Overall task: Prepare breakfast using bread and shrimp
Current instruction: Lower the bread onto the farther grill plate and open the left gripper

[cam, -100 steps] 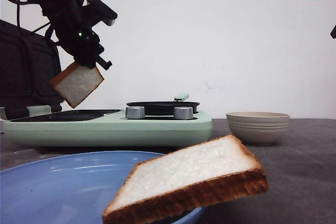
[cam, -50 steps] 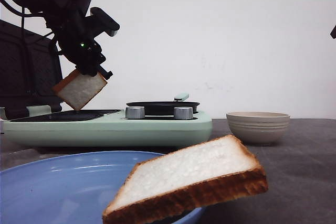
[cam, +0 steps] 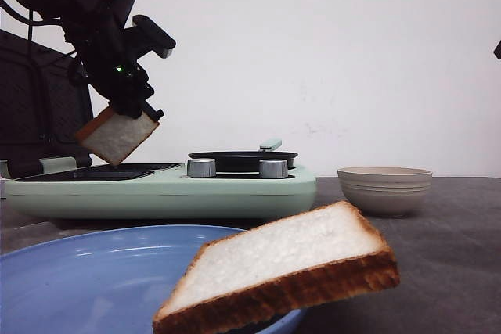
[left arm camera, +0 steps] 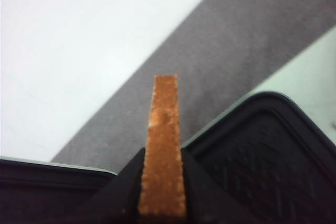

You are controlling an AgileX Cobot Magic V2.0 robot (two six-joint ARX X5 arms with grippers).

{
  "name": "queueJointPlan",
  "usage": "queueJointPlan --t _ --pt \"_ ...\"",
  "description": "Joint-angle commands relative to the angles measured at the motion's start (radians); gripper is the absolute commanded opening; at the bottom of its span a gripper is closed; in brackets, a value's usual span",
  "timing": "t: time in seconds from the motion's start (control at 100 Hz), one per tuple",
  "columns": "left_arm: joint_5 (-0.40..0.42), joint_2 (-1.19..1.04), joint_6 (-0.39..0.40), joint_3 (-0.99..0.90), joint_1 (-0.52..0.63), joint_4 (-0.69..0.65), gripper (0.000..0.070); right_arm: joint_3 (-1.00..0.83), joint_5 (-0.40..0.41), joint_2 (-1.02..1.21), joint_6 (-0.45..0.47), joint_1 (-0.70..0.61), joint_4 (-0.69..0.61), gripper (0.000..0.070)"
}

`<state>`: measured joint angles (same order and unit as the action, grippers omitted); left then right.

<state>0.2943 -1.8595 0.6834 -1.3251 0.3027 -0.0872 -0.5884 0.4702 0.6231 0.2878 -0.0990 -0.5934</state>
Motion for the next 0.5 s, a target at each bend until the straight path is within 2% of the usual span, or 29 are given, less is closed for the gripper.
queueJointPlan --t 0.0,0.21,0.33,0.49 --pt "-0.005 -0.023 0.008 -0.024 0.001 0.014 0.0000 -0.016 0.000 0.002 -0.011 -0.003 0.005 0.0205" --pt "-0.005 -0.023 0.004 -0.024 0.000 0.022 0.0004 -0.016 0.001 0.002 -0.011 -0.003 0.005 0.0205" --pt "-0.008 -0.023 0.004 -0.024 0.001 0.029 0.0041 -0.016 0.001 0.002 -0.011 -0.003 0.001 0.0205" --pt "-0.053 -0.023 -0.026 -0.024 0.000 0.055 0.0041 -0.016 0.001 0.002 -0.011 -0.003 0.001 0.0205"
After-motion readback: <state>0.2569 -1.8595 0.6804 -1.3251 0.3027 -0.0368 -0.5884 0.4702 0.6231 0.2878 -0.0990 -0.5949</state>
